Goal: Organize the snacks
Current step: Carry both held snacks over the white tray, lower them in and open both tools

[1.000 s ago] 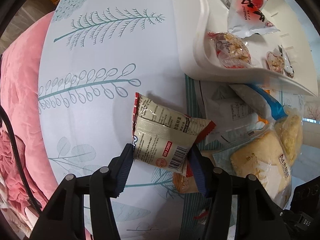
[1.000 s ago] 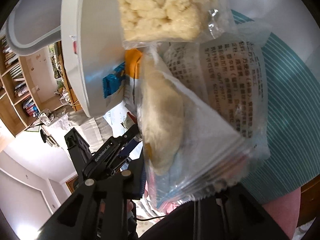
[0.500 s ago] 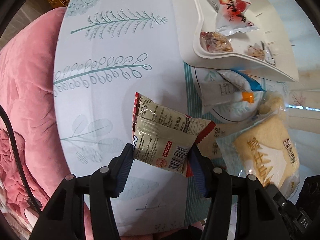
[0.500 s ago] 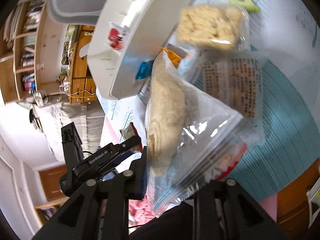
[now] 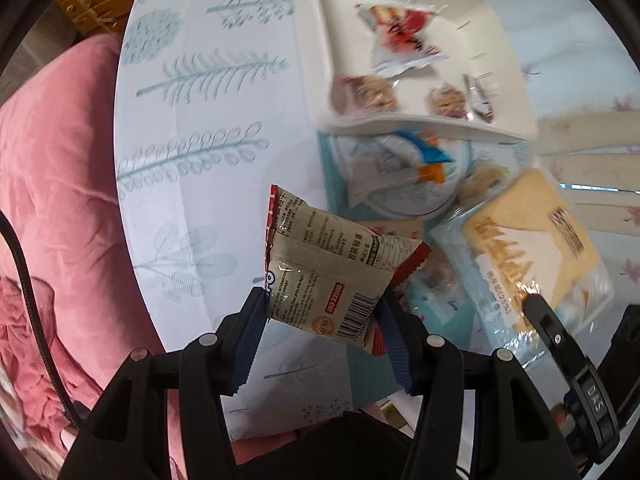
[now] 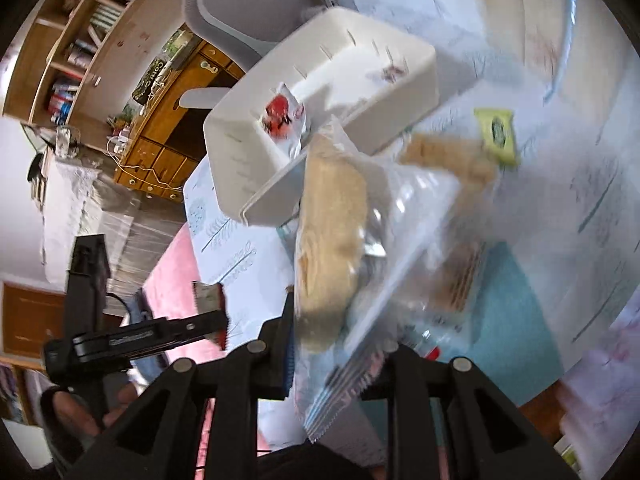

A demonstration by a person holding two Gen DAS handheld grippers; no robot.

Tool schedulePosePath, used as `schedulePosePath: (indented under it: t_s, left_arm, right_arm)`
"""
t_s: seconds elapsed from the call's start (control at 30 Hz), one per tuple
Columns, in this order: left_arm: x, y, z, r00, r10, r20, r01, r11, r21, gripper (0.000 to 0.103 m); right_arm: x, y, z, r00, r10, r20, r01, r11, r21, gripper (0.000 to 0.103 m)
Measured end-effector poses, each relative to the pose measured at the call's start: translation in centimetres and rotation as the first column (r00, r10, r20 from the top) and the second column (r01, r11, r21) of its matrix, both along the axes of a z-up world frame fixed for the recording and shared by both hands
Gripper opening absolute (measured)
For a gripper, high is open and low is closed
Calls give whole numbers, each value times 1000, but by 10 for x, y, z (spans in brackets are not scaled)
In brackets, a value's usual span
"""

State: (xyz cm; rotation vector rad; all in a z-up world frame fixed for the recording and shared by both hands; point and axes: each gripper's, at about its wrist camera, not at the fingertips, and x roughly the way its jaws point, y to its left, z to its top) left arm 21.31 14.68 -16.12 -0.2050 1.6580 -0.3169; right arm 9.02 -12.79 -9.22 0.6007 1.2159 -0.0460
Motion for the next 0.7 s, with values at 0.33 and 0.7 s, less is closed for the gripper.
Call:
schedulePosePath:
  t_s: [0.33, 0.7]
  left_arm:
    - [35, -30, 39, 995, -33, 97, 35, 999, -14, 54]
    - [80, -65, 46, 987, -24, 160, 25, 1000, -3, 54]
  right_arm:
    - [30, -15, 33, 995, 59, 77, -47, 988, -149, 19]
    - [84, -29, 58, 975, 142, 171, -92, 957, -274, 19]
